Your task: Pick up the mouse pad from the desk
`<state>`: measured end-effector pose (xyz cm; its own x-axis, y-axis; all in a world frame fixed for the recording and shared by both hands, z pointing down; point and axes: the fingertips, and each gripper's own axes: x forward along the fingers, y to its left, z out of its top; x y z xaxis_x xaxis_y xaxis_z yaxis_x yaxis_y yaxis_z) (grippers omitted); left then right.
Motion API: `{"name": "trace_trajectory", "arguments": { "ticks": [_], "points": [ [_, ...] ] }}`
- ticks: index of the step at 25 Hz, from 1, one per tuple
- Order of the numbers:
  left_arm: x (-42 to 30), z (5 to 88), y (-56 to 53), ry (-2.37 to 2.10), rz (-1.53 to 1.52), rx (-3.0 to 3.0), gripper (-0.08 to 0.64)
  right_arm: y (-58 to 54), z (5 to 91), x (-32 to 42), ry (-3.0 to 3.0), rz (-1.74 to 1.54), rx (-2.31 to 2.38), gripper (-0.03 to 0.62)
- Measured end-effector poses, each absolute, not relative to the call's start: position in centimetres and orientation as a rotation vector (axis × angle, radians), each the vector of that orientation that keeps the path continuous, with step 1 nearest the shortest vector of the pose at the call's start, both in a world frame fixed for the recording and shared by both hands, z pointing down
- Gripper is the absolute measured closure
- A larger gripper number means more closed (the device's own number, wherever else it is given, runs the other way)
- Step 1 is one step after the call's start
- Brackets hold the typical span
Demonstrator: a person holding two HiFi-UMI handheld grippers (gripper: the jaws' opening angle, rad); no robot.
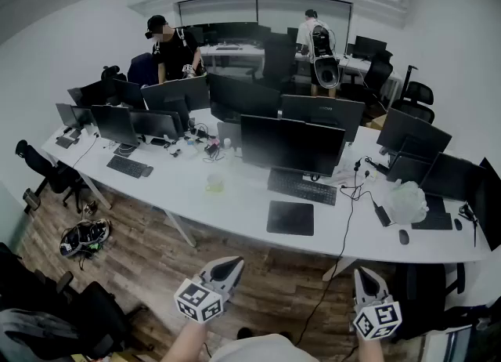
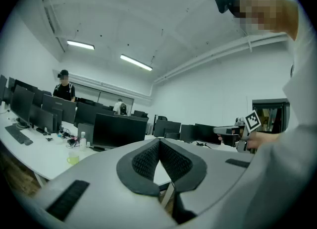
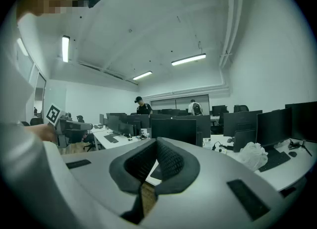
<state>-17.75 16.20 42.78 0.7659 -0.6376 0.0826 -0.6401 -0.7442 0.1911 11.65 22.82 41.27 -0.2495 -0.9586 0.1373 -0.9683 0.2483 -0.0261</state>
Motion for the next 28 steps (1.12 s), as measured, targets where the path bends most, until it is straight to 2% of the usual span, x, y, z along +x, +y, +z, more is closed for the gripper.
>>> {"name": "trace_trajectory", "arguments": {
  "ticks": [28],
  "points": [
    [-16.7, 44.2, 16.9, -1.014, 0.024, 2.729, 0.534, 22.7, 42.6, 12.2, -2.426, 0.220, 1.872, 0.581]
  ]
}}
